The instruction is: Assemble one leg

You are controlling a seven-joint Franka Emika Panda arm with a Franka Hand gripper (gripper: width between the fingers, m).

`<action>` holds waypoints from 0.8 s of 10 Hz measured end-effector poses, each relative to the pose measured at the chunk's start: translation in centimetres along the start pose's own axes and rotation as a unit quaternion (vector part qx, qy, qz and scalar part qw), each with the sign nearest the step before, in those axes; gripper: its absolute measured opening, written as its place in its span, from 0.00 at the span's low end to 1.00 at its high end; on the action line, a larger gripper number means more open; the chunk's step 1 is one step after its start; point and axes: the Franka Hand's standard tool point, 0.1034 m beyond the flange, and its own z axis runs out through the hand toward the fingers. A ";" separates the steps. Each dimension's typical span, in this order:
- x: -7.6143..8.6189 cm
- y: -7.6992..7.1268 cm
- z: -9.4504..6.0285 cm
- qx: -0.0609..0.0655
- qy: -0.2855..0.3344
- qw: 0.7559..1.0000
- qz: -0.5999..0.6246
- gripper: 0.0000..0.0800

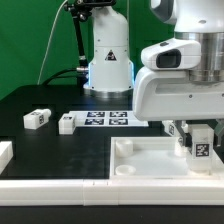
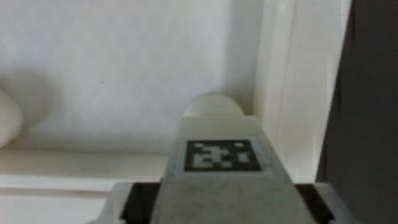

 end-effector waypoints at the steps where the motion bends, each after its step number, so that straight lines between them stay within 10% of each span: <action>1: 0.1 0.2 0.0 0.010 0.005 0.997 0.078 0.36; 4: -0.2 -0.2 0.1 0.014 0.005 0.955 0.298 0.36; 8: -0.2 -0.8 0.1 0.011 0.009 0.827 0.562 0.36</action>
Offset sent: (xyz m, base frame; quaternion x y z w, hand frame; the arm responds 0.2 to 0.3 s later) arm -0.0134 0.0024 0.0018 -0.0522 0.0128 0.3008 0.9522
